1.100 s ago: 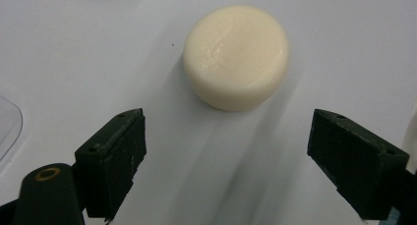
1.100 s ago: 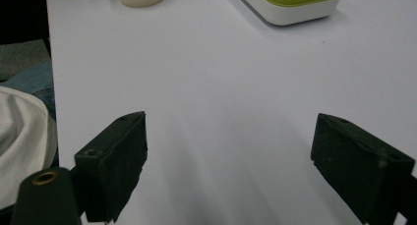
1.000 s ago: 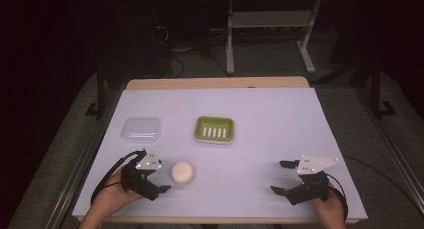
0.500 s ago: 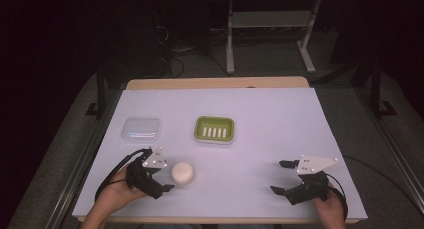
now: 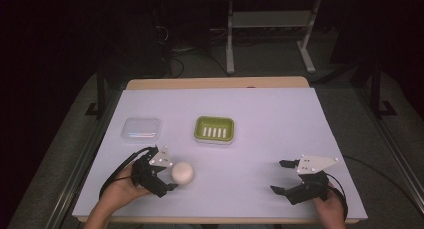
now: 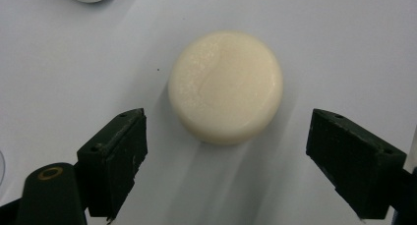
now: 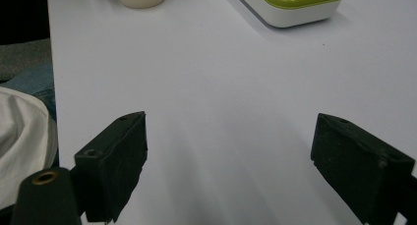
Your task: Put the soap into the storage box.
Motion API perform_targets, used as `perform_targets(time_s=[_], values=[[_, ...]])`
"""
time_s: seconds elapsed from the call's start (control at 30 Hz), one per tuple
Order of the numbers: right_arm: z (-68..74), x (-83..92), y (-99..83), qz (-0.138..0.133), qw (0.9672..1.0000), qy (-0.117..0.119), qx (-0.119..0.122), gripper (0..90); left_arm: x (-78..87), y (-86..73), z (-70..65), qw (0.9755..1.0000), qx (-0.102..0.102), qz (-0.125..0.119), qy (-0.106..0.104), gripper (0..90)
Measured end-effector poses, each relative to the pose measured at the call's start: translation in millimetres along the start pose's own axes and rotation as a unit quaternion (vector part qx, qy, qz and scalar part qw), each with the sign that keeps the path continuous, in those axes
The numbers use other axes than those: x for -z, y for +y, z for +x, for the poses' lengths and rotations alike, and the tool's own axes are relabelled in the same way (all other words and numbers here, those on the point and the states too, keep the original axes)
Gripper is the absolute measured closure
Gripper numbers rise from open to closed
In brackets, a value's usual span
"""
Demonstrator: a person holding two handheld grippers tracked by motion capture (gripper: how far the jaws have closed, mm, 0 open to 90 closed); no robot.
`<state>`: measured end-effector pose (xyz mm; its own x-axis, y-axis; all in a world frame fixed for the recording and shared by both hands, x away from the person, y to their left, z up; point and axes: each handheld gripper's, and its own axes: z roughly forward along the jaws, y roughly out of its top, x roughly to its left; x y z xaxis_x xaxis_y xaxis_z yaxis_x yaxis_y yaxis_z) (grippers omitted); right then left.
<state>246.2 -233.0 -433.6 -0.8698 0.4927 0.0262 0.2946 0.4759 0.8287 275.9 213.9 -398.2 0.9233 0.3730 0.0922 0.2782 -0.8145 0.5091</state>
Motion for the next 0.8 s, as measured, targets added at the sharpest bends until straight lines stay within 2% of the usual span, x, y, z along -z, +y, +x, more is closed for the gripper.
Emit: perform_targets(time_s=[0.53,0.8], values=[[0.3,-0.2,0.3,-0.001,1.0000,0.001,0.000,13.1,-11.6,9.2,1.1,0.9998,-0.007,0.008,-0.015,15.5],[0.6,-0.3,0.5,0.000,1.0000,0.002,0.001,13.1,-16.4,15.6,1.7,0.9997,-0.015,0.016,-0.015,15.5]])
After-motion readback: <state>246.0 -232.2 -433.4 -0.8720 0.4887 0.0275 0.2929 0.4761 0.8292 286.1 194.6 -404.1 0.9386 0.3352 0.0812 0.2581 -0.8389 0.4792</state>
